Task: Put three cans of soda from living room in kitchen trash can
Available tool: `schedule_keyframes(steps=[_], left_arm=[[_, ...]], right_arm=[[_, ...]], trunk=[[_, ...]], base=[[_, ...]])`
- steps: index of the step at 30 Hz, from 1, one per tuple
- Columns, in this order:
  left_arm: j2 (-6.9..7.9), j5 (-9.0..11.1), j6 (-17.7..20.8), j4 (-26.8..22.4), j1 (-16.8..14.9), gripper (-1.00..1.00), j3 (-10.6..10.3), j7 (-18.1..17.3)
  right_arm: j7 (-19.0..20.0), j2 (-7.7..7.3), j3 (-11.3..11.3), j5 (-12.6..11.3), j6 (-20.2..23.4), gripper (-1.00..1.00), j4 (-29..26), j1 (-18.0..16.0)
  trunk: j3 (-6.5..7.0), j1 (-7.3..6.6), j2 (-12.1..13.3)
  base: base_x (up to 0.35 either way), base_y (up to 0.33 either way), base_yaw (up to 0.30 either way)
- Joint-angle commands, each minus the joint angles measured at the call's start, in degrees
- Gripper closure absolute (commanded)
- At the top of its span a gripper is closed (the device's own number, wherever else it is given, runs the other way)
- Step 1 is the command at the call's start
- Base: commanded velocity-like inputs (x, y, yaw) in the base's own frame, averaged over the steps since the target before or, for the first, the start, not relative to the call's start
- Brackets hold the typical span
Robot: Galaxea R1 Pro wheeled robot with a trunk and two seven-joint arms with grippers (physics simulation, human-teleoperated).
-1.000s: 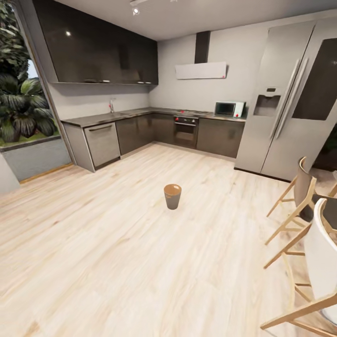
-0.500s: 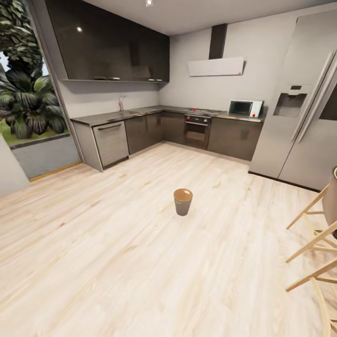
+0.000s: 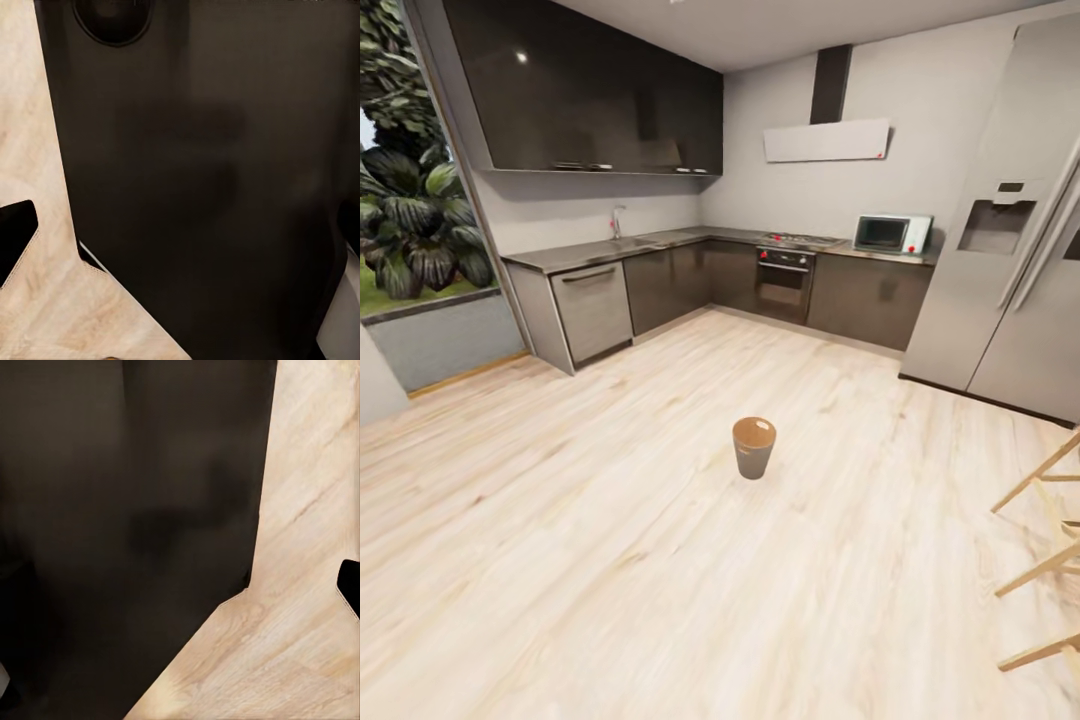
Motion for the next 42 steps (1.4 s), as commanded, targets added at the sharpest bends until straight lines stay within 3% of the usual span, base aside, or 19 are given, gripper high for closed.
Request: schedule_keyframes(steps=[1,35,42], left_arm=[[0.0,0.0,0.0,0.0,0.0,-1.0,0.0,0.0],[-0.04,-0.1,-0.3,0.0,0.0,-1.0,0.0,0.0],[-0.08,-0.1,-0.6,0.0,0.0,-1.0,0.0,0.1]], right_arm=[[0.0,0.0,0.0,0.0,0.0,-1.0,0.0,0.0],[0.1,0.13,0.0,0.0,0.0,-1.0,-0.1,0.0],[0.1,0.13,0.0,0.0,0.1,-1.0,-0.2,0.0]], trunk=[[0.0,0.0,0.0],[0.0,0.0,0.0],[-0.01,0.0,0.0]], base=[[0.343,0.0,0.0],[0.343,0.0,0.0],[0.184,0.0,0.008]])
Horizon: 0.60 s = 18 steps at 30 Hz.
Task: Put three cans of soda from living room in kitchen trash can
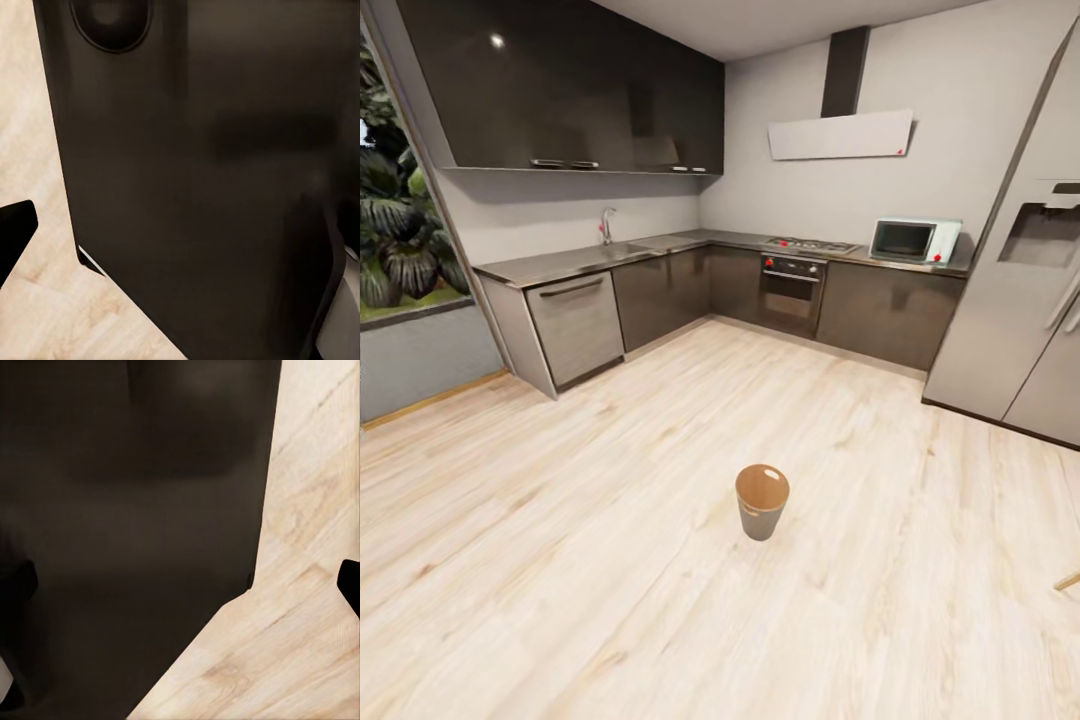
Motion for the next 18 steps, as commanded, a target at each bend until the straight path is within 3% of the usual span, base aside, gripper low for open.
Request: schedule_keyframes(steps=[1,7,18], left_arm=[[0.0,0.0,0.0,0.0,0.0,-1.0,0.0,0.0],[0.0,0.0,-0.1,0.0,0.0,-1.0,0.0,0.0],[0.0,0.0,-0.1,0.0,0.0,-1.0,0.0,0.0]], right_arm=[[0.0,0.01,0.0,0.0,0.0,-1.0,0.0,0.0],[0.0,0.02,0.0,0.0,0.0,-1.0,0.0,0.0],[-0.1,0.02,0.0,0.0,0.0,-1.0,0.0,0.0]], trunk=[[-0.01,0.0,0.0],[-0.14,0.0,0.0],[-0.68,0.0,0.0]], base=[[0.046,0.0,0.047],[0.02,0.0,0.085],[0.002,0.0,0.188]])
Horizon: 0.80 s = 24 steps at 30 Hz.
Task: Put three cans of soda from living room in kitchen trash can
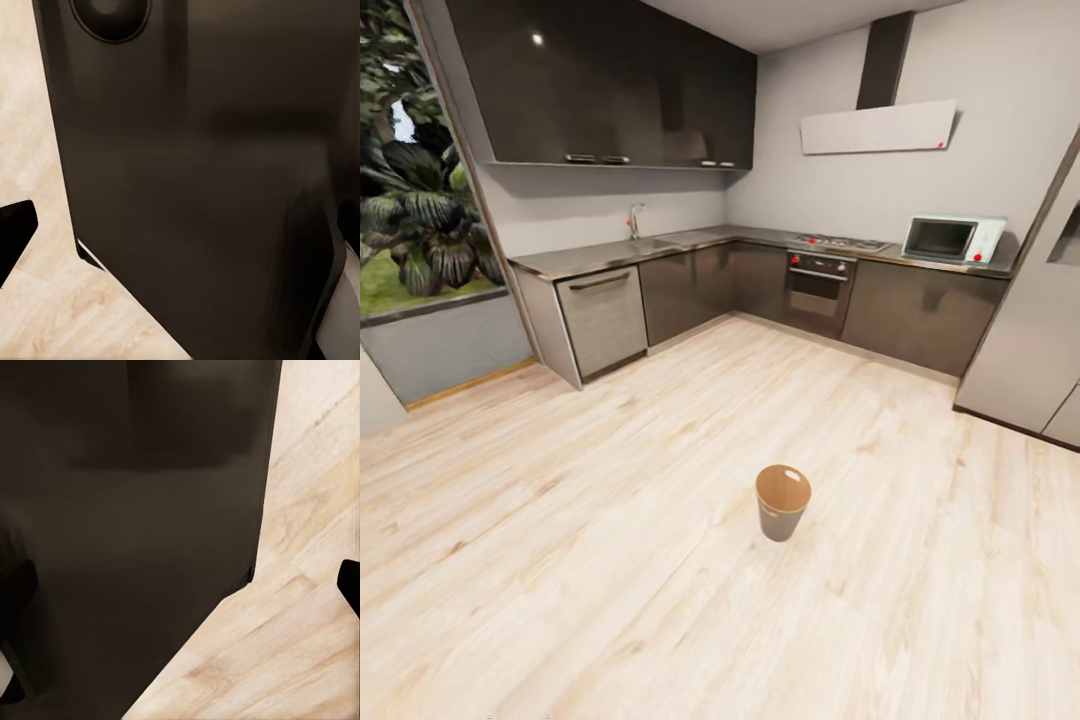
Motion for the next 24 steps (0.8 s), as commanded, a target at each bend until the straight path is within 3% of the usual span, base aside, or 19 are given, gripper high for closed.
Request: schedule_keyframes(steps=[1,13,24], left_arm=[[0.0,0.0,0.0,0.0,0.0,-1.0,0.0,0.0],[0.01,0.0,0.0,0.0,0.0,-1.0,0.0,0.0],[0.02,0.0,0.0,0.0,0.0,-1.0,0.0,-0.1]], right_arm=[[0.0,0.0,0.0,0.0,0.0,-1.0,0.0,0.0],[0.1,-0.04,0.0,0.0,0.0,-1.0,0.0,0.0],[0.2,-0.09,0.0,0.0,-0.1,-1.0,0.0,0.0]], trunk=[[-0.04,0.0,0.0],[-0.52,0.0,0.0],[-0.88,0.0,0.0]], base=[[0.0,0.0,0.135],[0.009,0.0,0.177],[0.224,0.097,0.26]])
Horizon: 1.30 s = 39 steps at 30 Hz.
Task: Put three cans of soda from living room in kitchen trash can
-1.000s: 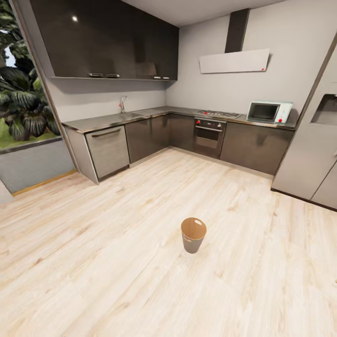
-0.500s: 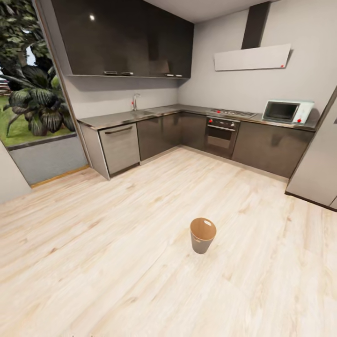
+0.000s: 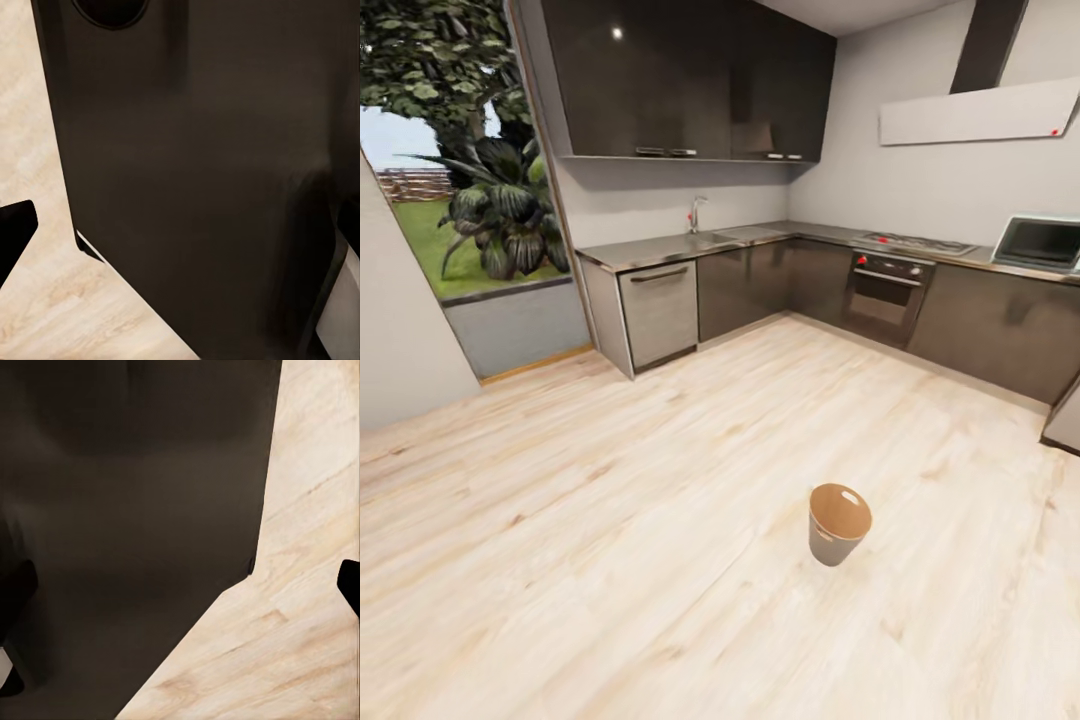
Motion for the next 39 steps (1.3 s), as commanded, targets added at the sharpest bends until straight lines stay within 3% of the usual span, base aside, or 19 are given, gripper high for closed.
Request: schedule_keyframes(steps=[1,13,23,39], left_arm=[[-0.01,0.0,0.0,0.0,0.0,-1.0,0.0,0.0],[-0.02,-0.1,0.0,0.0,0.0,-1.0,-0.1,0.0],[-0.34,-0.2,-0.3,0.0,0.0,-1.0,-0.1,0.0],[-0.38,-0.2,-0.4,0.0,0.0,-1.0,-0.1,0.1]], right_arm=[[0.0,0.0,0.0,0.0,0.0,-1.0,0.0,0.0],[0.0,0.0,0.0,0.0,0.0,-1.0,0.0,0.0],[0.0,-0.04,0.0,0.0,0.0,-1.0,0.0,0.0],[0.4,0.0,0.0,0.0,0.0,-1.0,0.0,0.0]], trunk=[[-0.01,0.0,0.0],[-0.03,0.0,0.0],[-0.02,0.0,0.0],[0.56,0.0,0.0]], base=[[0.288,0.141,0.283],[0.296,0.087,0.279],[0.274,-0.112,0.042],[0.043,-0.032,0.045]])
